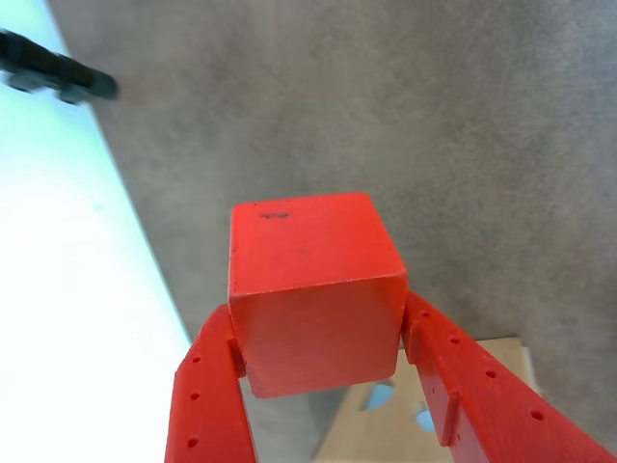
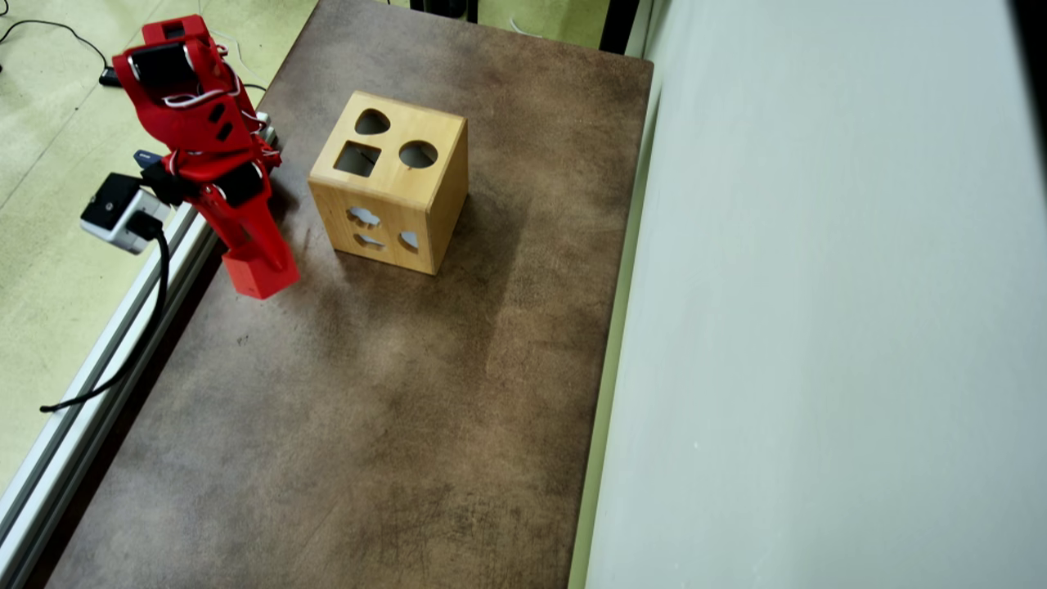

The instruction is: Pick and place the red cube on the square hole

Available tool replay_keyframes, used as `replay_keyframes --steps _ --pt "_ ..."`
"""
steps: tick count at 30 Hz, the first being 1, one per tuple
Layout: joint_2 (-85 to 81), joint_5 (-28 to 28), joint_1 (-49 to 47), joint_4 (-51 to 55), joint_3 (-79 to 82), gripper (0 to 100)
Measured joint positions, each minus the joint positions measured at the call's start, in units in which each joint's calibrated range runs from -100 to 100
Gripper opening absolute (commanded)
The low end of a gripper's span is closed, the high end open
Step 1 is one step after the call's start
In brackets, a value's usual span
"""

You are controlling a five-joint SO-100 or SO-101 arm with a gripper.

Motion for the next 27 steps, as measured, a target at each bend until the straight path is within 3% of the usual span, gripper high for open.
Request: replay_keyframes --steps 27 --pt "-23.4 -7.7 -27.5 1.5 -0.1 2"
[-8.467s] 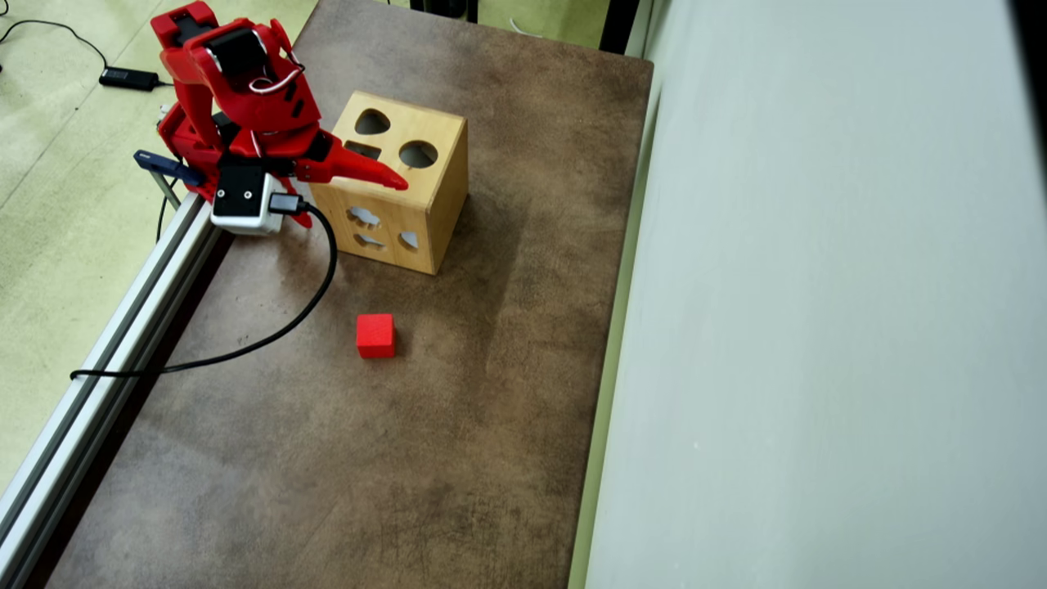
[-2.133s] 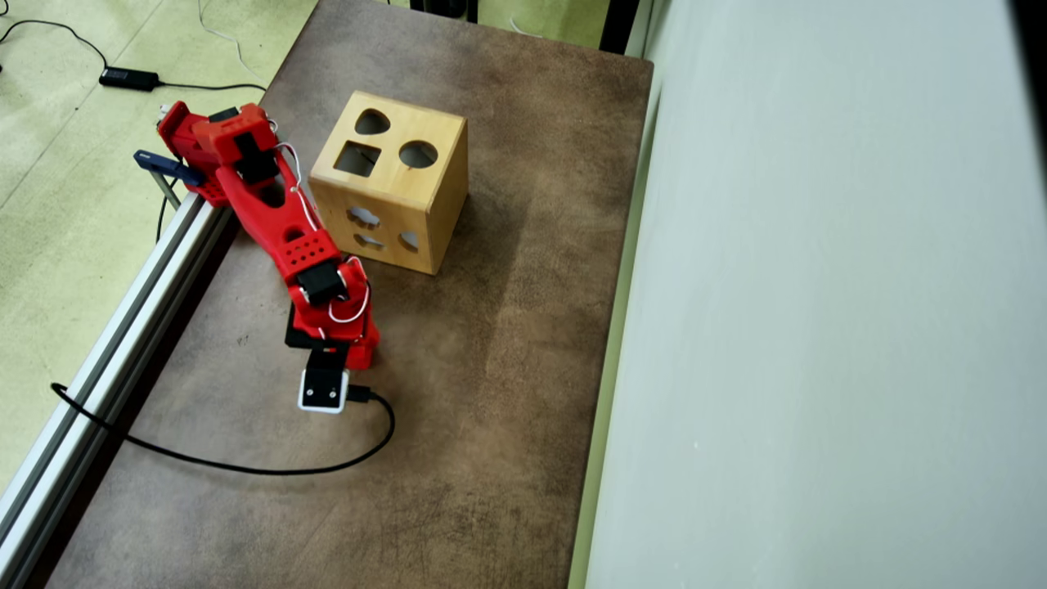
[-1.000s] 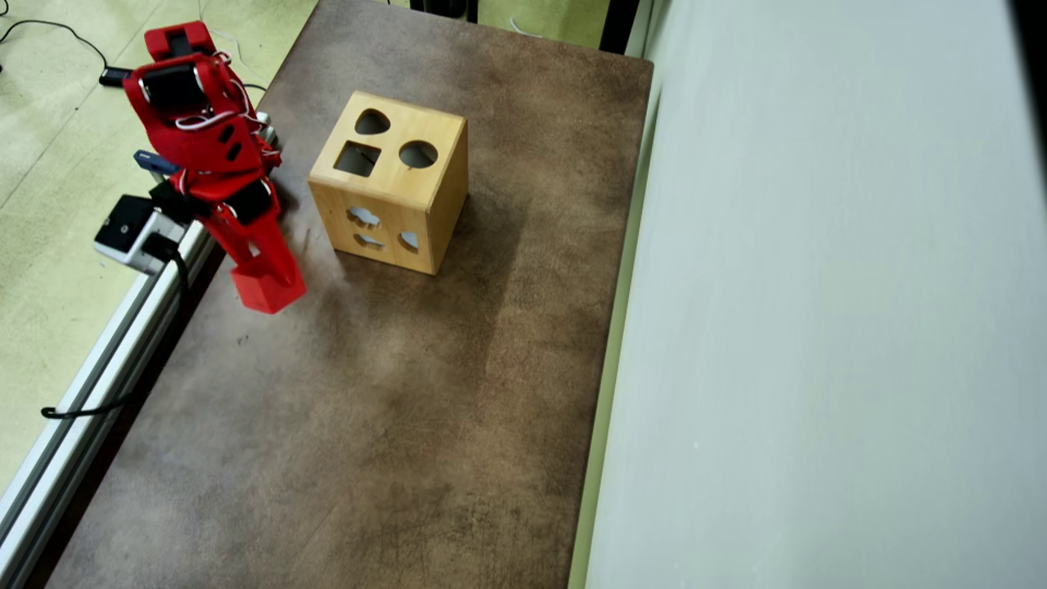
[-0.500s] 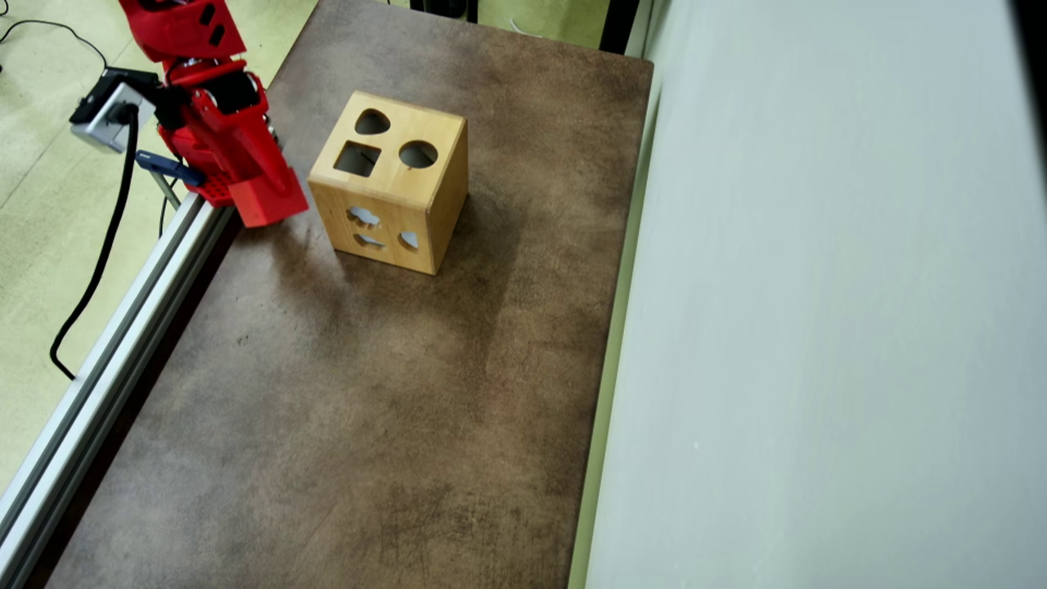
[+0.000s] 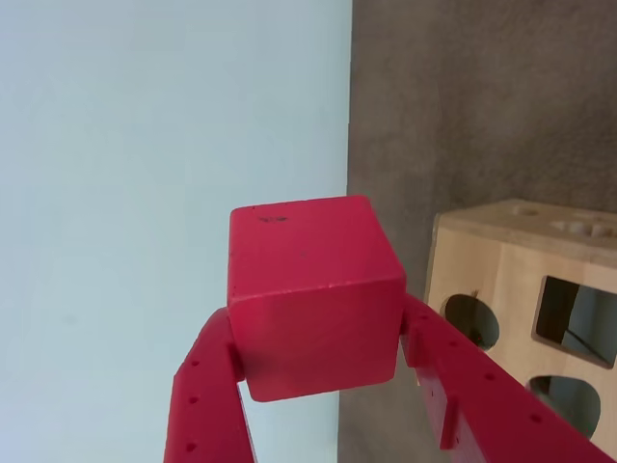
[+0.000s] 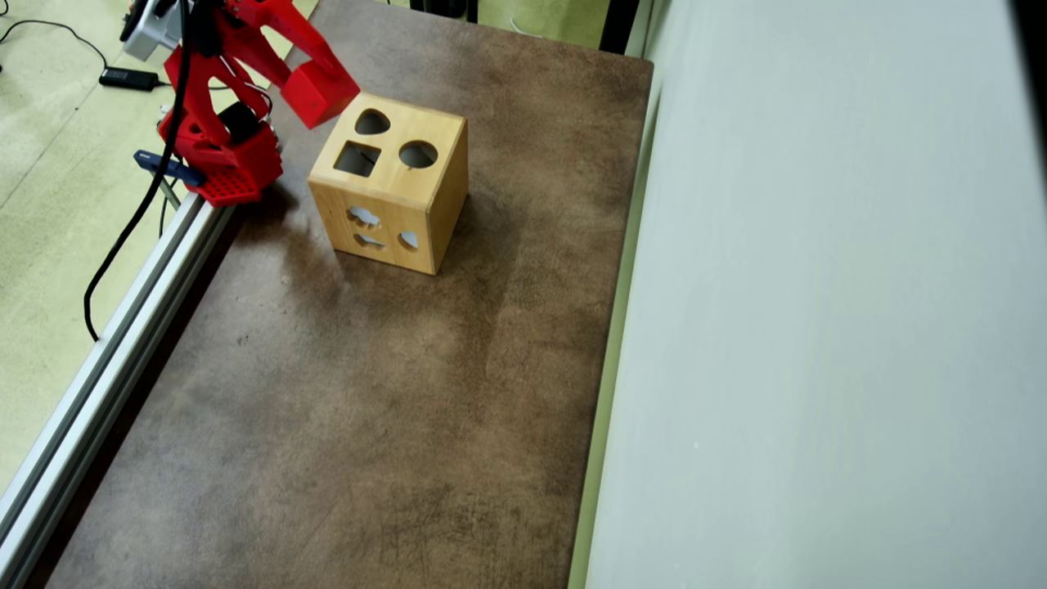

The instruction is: Pick and place the red cube on the square hole

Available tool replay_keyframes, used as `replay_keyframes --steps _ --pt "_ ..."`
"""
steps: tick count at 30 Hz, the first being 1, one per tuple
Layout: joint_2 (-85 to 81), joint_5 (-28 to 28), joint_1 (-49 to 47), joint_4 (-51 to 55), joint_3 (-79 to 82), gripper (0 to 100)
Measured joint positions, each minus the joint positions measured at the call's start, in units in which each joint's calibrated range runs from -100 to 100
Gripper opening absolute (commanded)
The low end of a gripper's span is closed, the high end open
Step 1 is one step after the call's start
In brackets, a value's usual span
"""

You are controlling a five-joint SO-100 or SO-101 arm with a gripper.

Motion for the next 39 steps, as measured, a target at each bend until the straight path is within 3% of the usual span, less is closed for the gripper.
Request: replay_keyframes --steps 9,39 --pt "-2.5 -3.7 -9.8 0.0 1.9 2" --pt "-10.0 -5.8 -10.3 0.0 40.0 2"
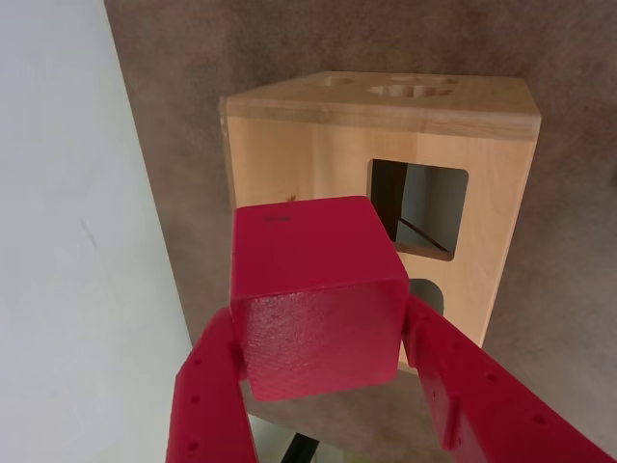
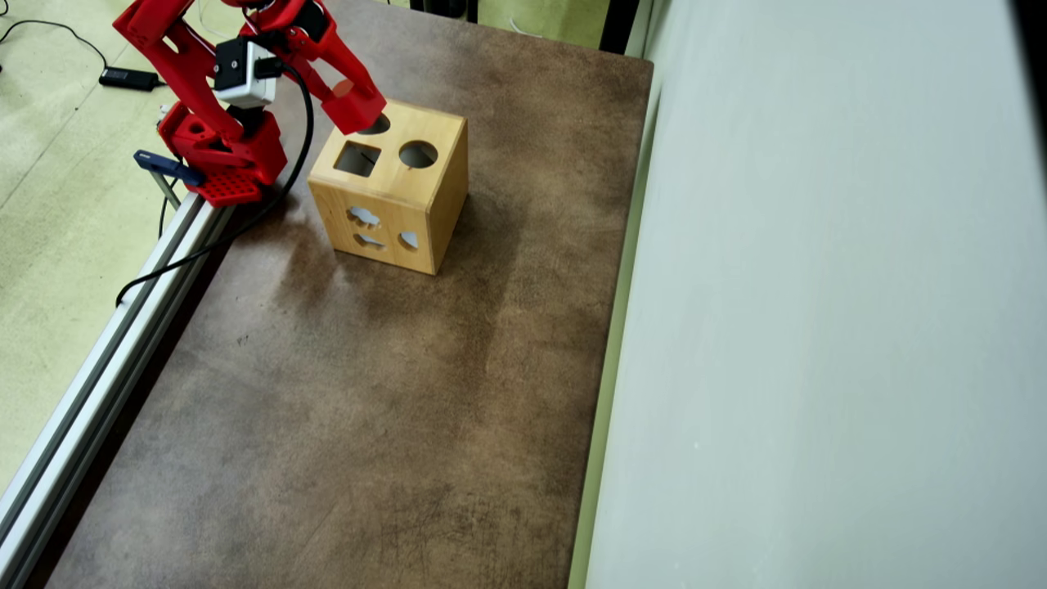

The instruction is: Pick and place the red cube on the square hole

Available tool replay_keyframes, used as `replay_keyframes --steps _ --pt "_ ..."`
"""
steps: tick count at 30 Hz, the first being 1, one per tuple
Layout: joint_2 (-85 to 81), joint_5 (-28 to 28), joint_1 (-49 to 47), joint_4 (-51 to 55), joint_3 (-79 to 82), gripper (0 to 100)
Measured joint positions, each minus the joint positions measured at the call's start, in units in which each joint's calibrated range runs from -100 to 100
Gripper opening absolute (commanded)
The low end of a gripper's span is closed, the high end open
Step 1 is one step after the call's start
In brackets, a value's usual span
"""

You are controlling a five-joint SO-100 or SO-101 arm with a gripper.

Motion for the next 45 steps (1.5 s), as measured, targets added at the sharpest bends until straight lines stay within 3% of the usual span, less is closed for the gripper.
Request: replay_keyframes --steps 24,45 --pt "0.0 -1.1 0.0 0.0 13.5 2" --pt "0.0 -1.2 -2.7 0.0 13.9 2"
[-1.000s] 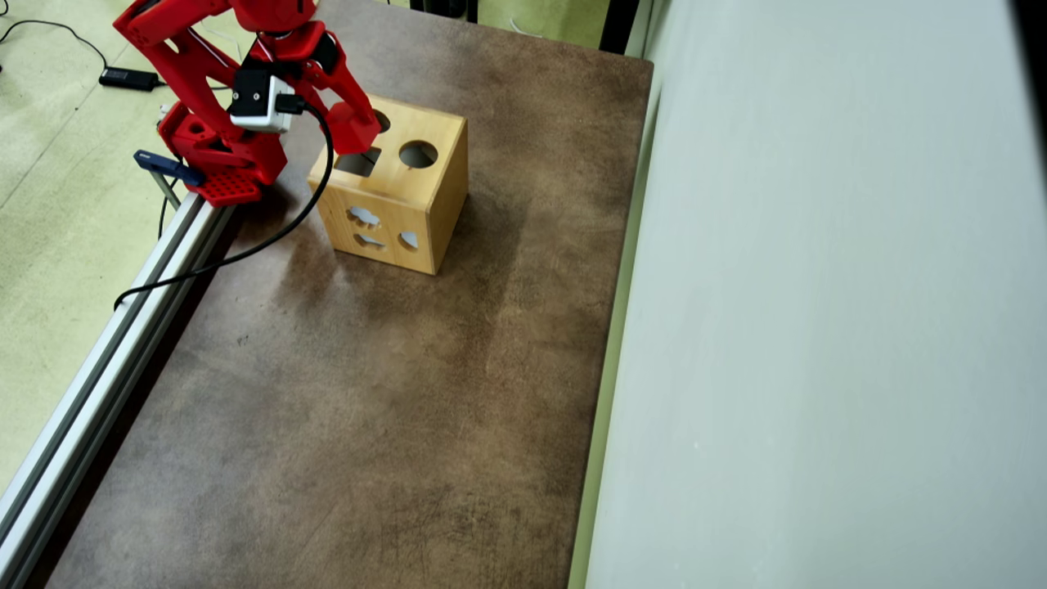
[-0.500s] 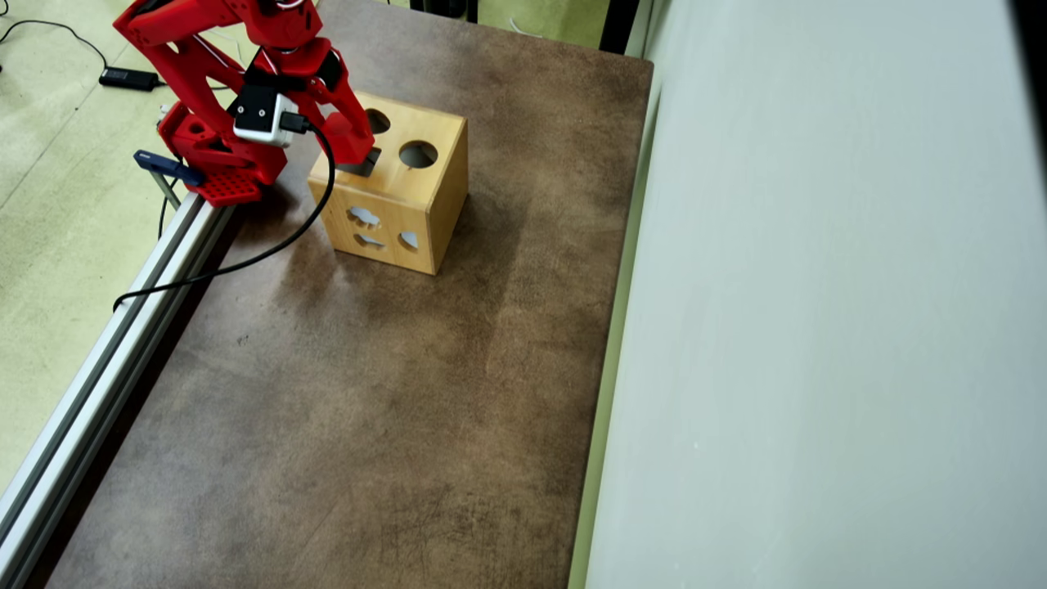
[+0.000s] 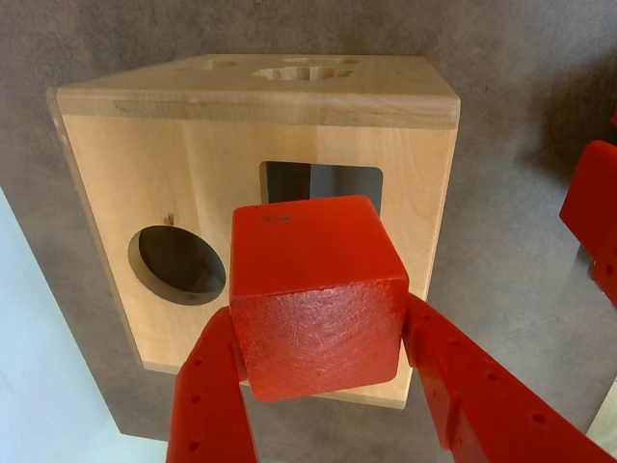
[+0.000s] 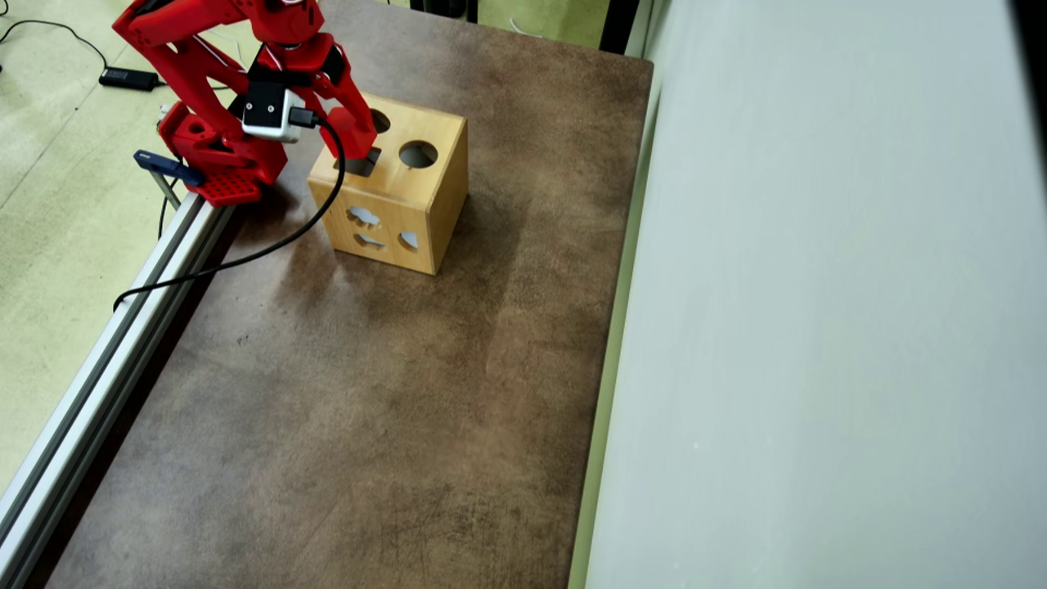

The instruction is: Pick and place the red cube on the square hole

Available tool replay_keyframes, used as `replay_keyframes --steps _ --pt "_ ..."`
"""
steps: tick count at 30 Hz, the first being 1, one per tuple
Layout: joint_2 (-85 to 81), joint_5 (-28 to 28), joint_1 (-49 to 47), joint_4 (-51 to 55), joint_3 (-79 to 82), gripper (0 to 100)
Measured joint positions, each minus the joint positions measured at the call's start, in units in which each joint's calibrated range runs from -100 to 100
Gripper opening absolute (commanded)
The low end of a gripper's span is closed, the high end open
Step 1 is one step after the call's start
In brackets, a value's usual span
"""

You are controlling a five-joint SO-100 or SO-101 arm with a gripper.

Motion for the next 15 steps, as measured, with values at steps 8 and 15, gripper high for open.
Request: replay_keyframes --steps 8,15 --pt "0.0 0.0 0.0 0.0 0.5 2" --pt "0.0 0.0 0.0 0.0 0.5 2"
